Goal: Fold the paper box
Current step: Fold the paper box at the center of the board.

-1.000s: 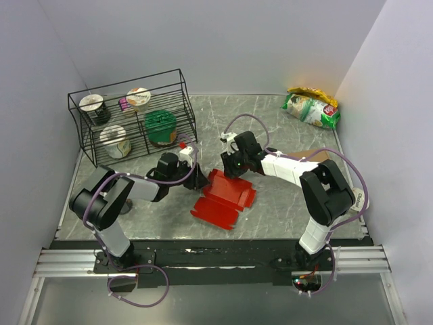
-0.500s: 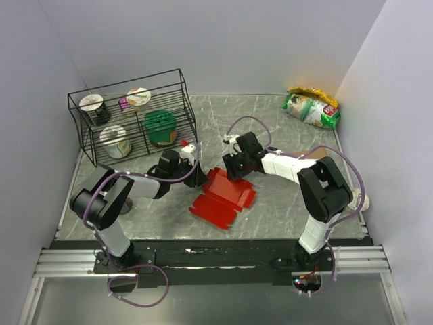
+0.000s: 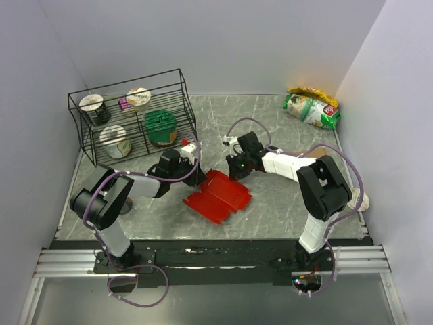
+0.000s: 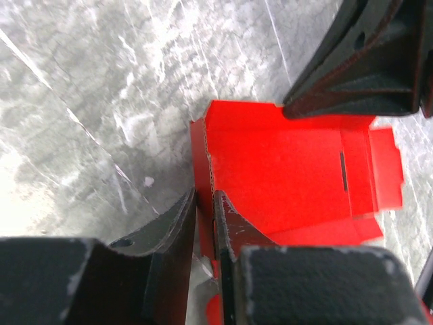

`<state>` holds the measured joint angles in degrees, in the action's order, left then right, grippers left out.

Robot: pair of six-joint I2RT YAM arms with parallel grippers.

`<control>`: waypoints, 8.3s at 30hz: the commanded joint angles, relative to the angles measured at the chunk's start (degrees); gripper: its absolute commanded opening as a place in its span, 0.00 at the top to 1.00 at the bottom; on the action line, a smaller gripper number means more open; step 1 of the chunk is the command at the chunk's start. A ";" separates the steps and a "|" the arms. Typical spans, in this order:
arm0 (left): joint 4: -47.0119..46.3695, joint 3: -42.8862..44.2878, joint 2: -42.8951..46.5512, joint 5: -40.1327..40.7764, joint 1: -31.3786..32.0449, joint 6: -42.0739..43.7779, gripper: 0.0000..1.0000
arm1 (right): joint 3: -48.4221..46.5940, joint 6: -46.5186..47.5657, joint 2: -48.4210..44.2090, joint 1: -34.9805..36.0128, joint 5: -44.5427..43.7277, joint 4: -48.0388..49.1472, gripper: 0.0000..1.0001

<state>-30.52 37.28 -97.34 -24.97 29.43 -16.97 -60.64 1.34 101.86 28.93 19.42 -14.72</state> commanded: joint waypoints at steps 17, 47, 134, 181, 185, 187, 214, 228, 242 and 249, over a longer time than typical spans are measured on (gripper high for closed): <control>-2.70 0.34 0.40 -1.13 0.63 0.10 0.82 | 5.71 -5.82 -7.03 18.87 -38.81 4.62 1.00; -2.09 5.43 1.21 -2.37 -6.40 -10.36 0.27 | 7.20 -12.77 -4.22 27.67 -52.64 5.14 1.00; -9.64 -3.52 4.44 3.08 -6.93 -14.41 0.35 | 5.36 7.61 -6.94 26.27 -63.54 7.95 1.00; -15.62 -3.45 5.06 4.41 -5.34 -16.52 0.41 | 7.82 4.54 -1.14 34.44 -76.11 11.20 1.00; -16.67 -0.02 1.90 2.91 -5.88 -16.86 0.42 | 8.17 5.33 -1.40 35.23 -78.56 12.08 1.00; -18.16 -0.10 0.92 1.69 -5.88 -17.83 0.47 | 8.26 6.04 -1.75 36.02 -80.40 12.70 1.00; -46.98 -20.93 -9.18 2.82 5.55 -34.88 0.60 | 1.15 -7.82 3.42 44.90 -86.47 1.55 1.00; -51.38 -21.54 -11.21 2.38 5.55 -35.06 0.61 | -5.27 -30.07 7.38 48.24 -91.30 -22.26 1.00; -38.75 -20.05 3.02 2.38 2.47 -29.09 0.53 | -17.40 -77.45 13.46 43.15 -108.28 -75.28 1.00; -32.42 -18.47 6.28 4.05 2.30 -24.87 0.52 | -17.67 -74.47 8.97 42.09 -108.98 -75.28 1.00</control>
<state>-67.46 16.73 -93.80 -22.28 31.97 -45.82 -76.16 -70.70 115.42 71.92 -82.35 -75.09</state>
